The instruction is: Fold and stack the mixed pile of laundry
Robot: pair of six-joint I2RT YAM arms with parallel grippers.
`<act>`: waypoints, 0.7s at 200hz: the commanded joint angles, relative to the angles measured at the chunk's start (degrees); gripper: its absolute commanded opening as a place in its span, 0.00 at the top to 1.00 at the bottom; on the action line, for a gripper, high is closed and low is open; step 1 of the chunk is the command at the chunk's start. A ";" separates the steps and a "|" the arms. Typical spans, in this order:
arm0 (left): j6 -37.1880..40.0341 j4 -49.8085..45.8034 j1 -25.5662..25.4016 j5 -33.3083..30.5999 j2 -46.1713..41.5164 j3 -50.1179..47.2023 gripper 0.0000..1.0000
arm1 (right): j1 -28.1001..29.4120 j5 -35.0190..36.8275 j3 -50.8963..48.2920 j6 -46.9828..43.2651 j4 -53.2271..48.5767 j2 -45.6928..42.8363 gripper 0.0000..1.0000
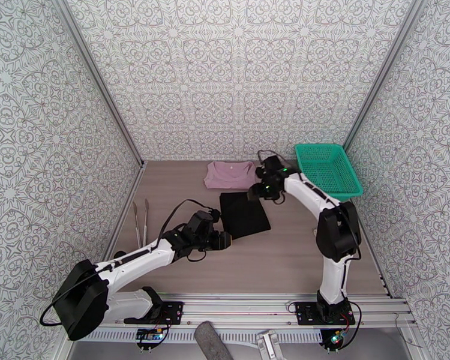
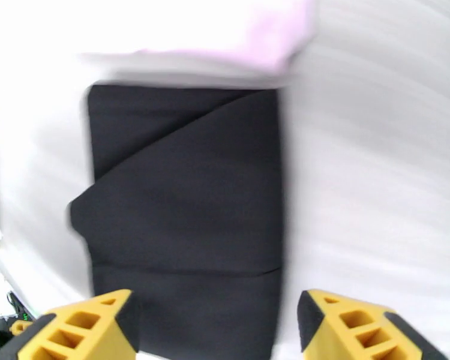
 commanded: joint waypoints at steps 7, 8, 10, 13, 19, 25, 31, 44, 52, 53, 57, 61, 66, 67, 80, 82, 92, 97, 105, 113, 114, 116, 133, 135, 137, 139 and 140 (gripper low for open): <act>-0.17 -0.69 -0.03 0.16 -1.24 2.54 0.51 | -1.25 -6.54 1.81 -4.05 0.86 7.51 0.24; -0.17 -0.71 -0.04 0.20 -1.29 2.54 0.51 | -1.36 -6.72 1.86 -4.06 0.89 7.75 0.24; -0.23 -0.81 -0.12 0.23 -1.33 2.66 0.51 | -1.49 -7.10 2.14 -4.18 0.95 8.12 0.24; -0.25 -1.01 -0.14 0.24 -1.33 2.74 0.51 | -1.62 -7.69 2.41 -4.39 1.06 8.66 0.25; -0.38 -1.27 -0.30 2.19 -1.25 3.05 0.51 | -1.81 -8.66 2.96 -4.69 1.38 9.87 0.25; -0.51 -1.64 -0.61 2.72 -1.12 3.28 0.51 | -2.01 -9.67 3.41 -4.85 1.72 10.91 0.26; -0.73 -2.12 -0.99 2.86 -0.86 3.49 0.51 | -2.09 -11.05 3.72 -4.94 2.01 12.03 0.27; -1.28 -2.26 -2.20 2.50 -0.55 3.27 0.52 | -2.09 -14.54 4.37 -4.71 2.89 14.02 0.30; -1.87 -1.73 -2.84 2.03 -0.46 2.72 0.52 | -2.09 -16.53 4.18 -4.08 3.75 15.04 0.32; -1.94 -1.62 -2.94 1.97 -0.46 2.68 0.52 | -2.09 -16.77 4.15 -4.03 3.91 15.12 0.33; -2.34 -1.34 -3.18 1.83 -0.46 2.30 0.52 | -2.14 -17.51 3.88 -3.67 4.52 15.48 0.34; -2.60 -0.92 -3.31 1.69 -0.50 1.95 0.52 | -2.13 -18.16 3.54 -3.22 5.14 15.79 0.36; -3.10 -0.42 -3.43 1.57 -0.54 1.41 0.52 | -2.16 -18.87 3.00 -2.65 6.01 16.02 0.39; -3.21 -0.31 -3.46 1.52 -0.55 1.32 0.53 | -2.16 -19.08 2.85 -2.53 6.19 16.09 0.39; -4.45 1.45 -3.62 1.45 -0.77 0.11 0.53 | -2.09 -21.12 0.52 -0.84 8.89 15.99 0.50; -4.71 1.80 -3.65 1.42 -0.80 -0.02 0.53 | -2.09 -21.40 -0.04 -0.48 9.46 15.92 0.53; -5.53 2.85 -3.82 1.70 -0.74 -0.43 0.53 | -2.09 -22.17 -2.52 1.42 11.91 15.25 0.64; -5.74 3.27 -3.89 2.02 -0.56 -0.44 0.53 | -2.11 -22.26 -3.95 2.47 13.21 14.68 0.70; -6.04 3.62 -4.13 2.38 -0.14 -0.21 0.53 | -2.10 -22.29 -6.53 4.38 15.82 13.37 0.78; -6.21 3.51 -4.38 2.60 0.55 0.24 0.53 | -2.09 -22.16 -9.48 6.68 18.73 11.68 0.84; -6.22 3.50 -4.42 2.65 0.62 0.25 0.53 | -2.13 -22.09 -9.85 6.97 19.05 11.46 0.85; -6.16 3.49 -4.55 2.69 0.78 0.33 0.53 | -2.14 -21.95 -10.56 7.58 19.75 11.01 0.86; -6.52 3.73 -5.36 3.18 2.44 1.01 0.53 | -2.09 -19.56 -16.76 13.12 25.26 6.35 0.99; -6.61 3.77 -5.44 3.21 2.61 1.05 0.52 | -2.09 -19.10 -17.61 13.84 26.07 5.77 1.00; -6.66 3.89 -5.49 3.27 2.79 1.05 0.52 | -2.11 -18.65 -18.35 14.51 26.76 5.01 1.00; -6.71 3.92 -5.61 3.32 2.99 1.10 0.52 | -2.14 -18.15 -19.13 15.36 27.39 4.32 1.00; -6.78 4.02 -5.64 3.32 3.02 1.08 0.52 | -2.11 -17.89 -19.51 15.79 27.73 4.00 1.00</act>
